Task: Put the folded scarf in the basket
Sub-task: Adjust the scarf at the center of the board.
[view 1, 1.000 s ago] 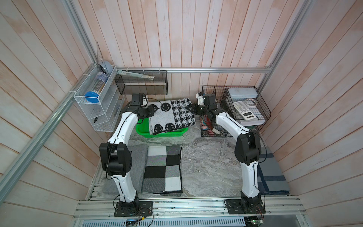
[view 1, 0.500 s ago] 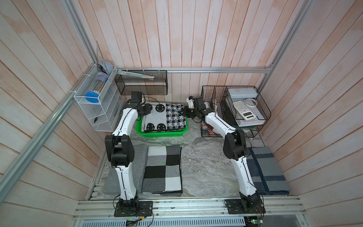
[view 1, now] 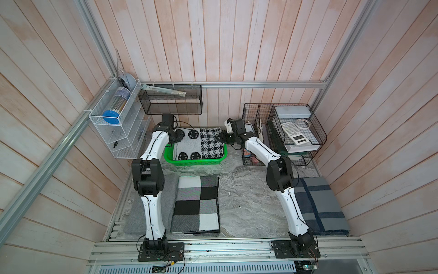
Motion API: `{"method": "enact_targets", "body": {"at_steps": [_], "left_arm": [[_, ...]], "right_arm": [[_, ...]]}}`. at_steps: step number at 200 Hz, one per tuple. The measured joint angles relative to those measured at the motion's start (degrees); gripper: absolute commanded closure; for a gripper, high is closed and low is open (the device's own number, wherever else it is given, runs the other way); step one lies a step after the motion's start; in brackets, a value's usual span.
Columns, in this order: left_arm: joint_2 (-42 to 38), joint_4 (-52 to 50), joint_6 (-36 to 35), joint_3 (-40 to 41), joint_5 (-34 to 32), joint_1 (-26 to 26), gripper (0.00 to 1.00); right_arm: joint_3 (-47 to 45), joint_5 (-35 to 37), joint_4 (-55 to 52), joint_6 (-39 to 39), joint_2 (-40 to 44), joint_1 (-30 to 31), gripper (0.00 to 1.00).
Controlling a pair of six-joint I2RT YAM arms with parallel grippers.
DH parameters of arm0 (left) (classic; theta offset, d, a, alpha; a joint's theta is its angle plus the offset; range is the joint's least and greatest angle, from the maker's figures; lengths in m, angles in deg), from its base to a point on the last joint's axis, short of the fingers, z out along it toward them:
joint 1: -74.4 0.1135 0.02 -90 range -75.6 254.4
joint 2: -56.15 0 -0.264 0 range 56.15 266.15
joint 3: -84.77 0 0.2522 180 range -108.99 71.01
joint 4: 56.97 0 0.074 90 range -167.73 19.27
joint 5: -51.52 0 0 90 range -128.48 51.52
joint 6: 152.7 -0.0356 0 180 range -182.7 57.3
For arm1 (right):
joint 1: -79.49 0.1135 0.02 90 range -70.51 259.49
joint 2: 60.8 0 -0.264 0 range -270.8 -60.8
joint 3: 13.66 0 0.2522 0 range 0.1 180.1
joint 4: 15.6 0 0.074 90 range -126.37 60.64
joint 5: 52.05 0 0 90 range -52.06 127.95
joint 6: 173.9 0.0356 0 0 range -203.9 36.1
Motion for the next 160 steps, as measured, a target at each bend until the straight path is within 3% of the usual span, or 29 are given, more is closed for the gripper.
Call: {"method": "enact_targets", "body": {"at_steps": [14, 30, 41, 75, 105, 128, 160], "left_arm": [[0.2, 0.0, 0.4, -1.0, -0.9, 0.2, 0.27], [0.3, 0.0, 1.4, -2.7, -1.4, 0.6, 0.16], [0.3, 0.1, 1.5, -3.9, -1.5, 0.8, 0.09], [-0.4, 1.7, 3.7, -4.3, -1.0, 1.1, 0.07], [-5.4, 4.7, 6.9, 2.6, 0.4, 1.1, 0.07], [-13.0, 9.8, 10.7, 12.9, 2.0, 1.1, 0.07], [-25.8, 18.3, 17.4, 29.1, 3.4, 1.1, 0.07]], "right_arm": [[0.7, 0.6, -0.1, -0.2, -0.6, -0.1, 0.56], [1.7, 1.2, -0.1, -0.5, -0.9, -0.1, 0.44], [2.3, 1.5, 0.0, -0.3, -0.9, -0.2, 0.42], [3.0, 2.4, 0.1, -0.6, -0.8, -0.2, 0.40], [1.1, 4.4, -0.9, -2.1, 1.0, 0.2, 0.39], [-7.6, 6.7, -0.2, -3.5, 8.1, 1.2, 0.39], [-29.0, 9.4, 6.4, -2.8, 24.6, 3.1, 0.37]]}}
